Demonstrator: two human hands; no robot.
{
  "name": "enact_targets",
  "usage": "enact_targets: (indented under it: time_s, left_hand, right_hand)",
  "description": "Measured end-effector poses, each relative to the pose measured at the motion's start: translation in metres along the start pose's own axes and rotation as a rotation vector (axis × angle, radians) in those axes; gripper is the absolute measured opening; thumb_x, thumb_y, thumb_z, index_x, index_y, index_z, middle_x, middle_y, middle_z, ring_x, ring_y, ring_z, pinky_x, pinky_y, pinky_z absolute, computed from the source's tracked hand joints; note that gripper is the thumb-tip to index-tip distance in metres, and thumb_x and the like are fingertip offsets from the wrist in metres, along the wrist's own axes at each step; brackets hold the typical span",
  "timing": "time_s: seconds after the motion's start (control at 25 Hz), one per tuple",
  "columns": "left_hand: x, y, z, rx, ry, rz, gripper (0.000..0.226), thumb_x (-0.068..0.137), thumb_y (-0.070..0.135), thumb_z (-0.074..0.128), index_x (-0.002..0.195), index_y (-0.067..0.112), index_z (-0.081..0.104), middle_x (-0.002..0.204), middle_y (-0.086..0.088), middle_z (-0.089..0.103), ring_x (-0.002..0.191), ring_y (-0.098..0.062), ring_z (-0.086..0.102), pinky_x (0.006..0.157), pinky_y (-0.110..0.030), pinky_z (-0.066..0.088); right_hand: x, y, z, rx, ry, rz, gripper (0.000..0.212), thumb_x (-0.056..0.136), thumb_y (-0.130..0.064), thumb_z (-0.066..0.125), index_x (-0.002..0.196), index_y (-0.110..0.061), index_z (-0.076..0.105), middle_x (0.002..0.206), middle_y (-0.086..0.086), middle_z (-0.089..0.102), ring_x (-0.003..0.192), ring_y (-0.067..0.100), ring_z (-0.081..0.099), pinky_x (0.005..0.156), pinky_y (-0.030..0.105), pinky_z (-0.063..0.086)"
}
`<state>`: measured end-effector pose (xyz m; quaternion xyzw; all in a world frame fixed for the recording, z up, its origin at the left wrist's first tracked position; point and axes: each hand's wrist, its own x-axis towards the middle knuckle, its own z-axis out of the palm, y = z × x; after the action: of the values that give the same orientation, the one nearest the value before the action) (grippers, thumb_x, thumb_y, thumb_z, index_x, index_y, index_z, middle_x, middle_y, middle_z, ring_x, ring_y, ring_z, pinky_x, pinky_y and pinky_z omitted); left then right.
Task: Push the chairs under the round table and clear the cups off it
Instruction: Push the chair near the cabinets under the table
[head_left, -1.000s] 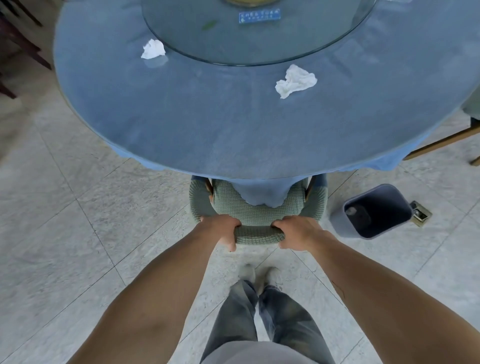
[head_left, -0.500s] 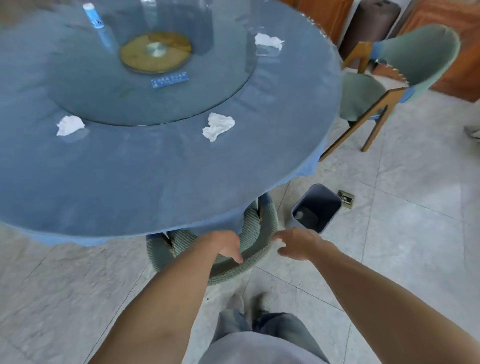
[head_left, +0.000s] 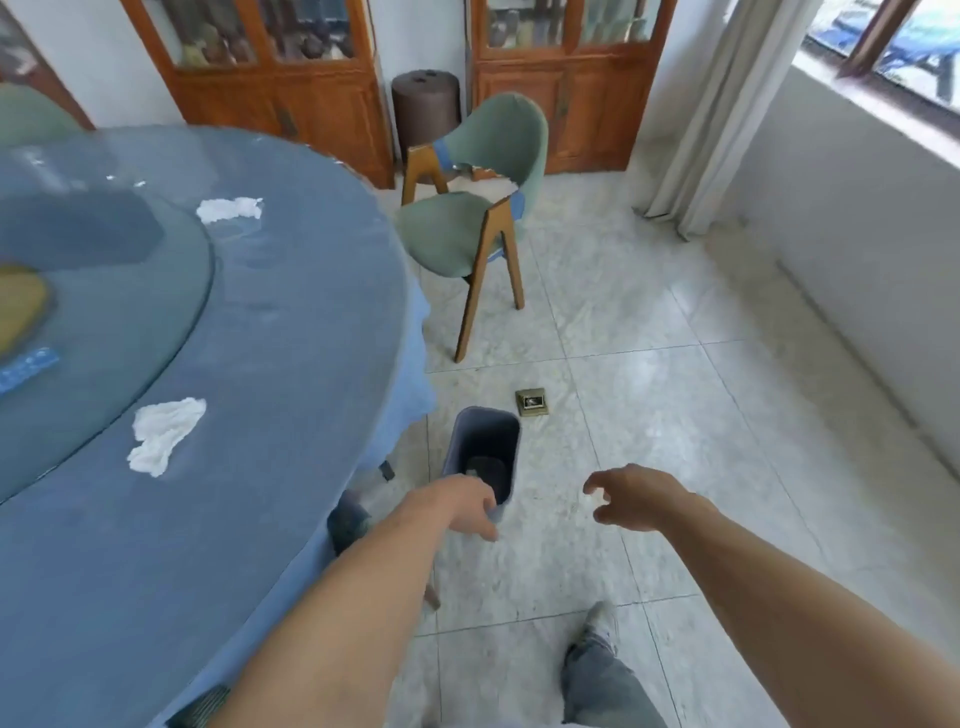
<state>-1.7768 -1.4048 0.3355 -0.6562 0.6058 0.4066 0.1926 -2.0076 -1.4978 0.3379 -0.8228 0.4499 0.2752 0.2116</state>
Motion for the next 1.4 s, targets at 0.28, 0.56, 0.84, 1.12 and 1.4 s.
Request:
enact_targets:
  time_s: [0.28,0.56,0.84,1.12,1.4]
  left_hand:
    - [0.109,0.131,-0.097,0.028,0.052,0.021,0.063,0.088,0.058,0.057,0.142,0.026,0.049,0.146,0.0,0.048,0.128,-0.023,0.049,0.099,-0.033,0.043]
    - [0.176,0.213,-0.178,0.034,0.074,0.061,0.064,0.09,0.058,0.056,0.145,0.028,0.044,0.149,0.001,0.044,0.131,-0.02,0.046,0.102,-0.031,0.041]
    - [0.27,0.222,-0.259,0.079,0.058,0.056,0.059,0.088,0.058,0.056,0.138,0.029,0.051,0.139,0.001,0.052,0.12,-0.019,0.053,0.097,-0.033,0.046]
    - [0.384,0.219,-0.393,0.079,0.066,0.071,0.059,0.092,0.055,0.053,0.145,0.03,0.043,0.143,-0.001,0.049,0.125,-0.022,0.051,0.1,-0.036,0.045]
    - [0.469,0.225,-0.509,0.076,0.06,0.106,0.058,0.093,0.053,0.053,0.145,0.028,0.043,0.144,-0.002,0.049,0.126,-0.022,0.051,0.099,-0.035,0.045]
  right_hand:
    - [0.023,0.161,-0.049,0.124,0.091,0.121,0.043,0.09,-0.041,0.055,0.134,-0.038,0.052,0.127,-0.004,0.061,0.112,0.019,0.061,0.085,0.03,0.048]
    - [0.058,0.265,-0.105,0.165,0.11,0.157,0.044,0.089,-0.045,0.057,0.132,-0.038,0.055,0.124,-0.006,0.063,0.11,0.018,0.062,0.081,0.03,0.047]
    - [0.14,0.314,-0.168,0.171,0.117,0.141,0.043,0.09,-0.046,0.056,0.132,-0.037,0.055,0.125,-0.006,0.063,0.11,0.018,0.062,0.078,0.029,0.045]
    - [0.261,0.361,-0.277,0.169,0.101,0.18,0.042,0.09,-0.045,0.055,0.132,-0.038,0.055,0.126,-0.006,0.063,0.111,0.018,0.062,0.079,0.029,0.045]
    - [0.369,0.389,-0.379,0.165,0.134,0.136,0.041,0.091,-0.043,0.054,0.131,-0.039,0.055,0.127,-0.005,0.063,0.112,0.018,0.061,0.082,0.029,0.045]
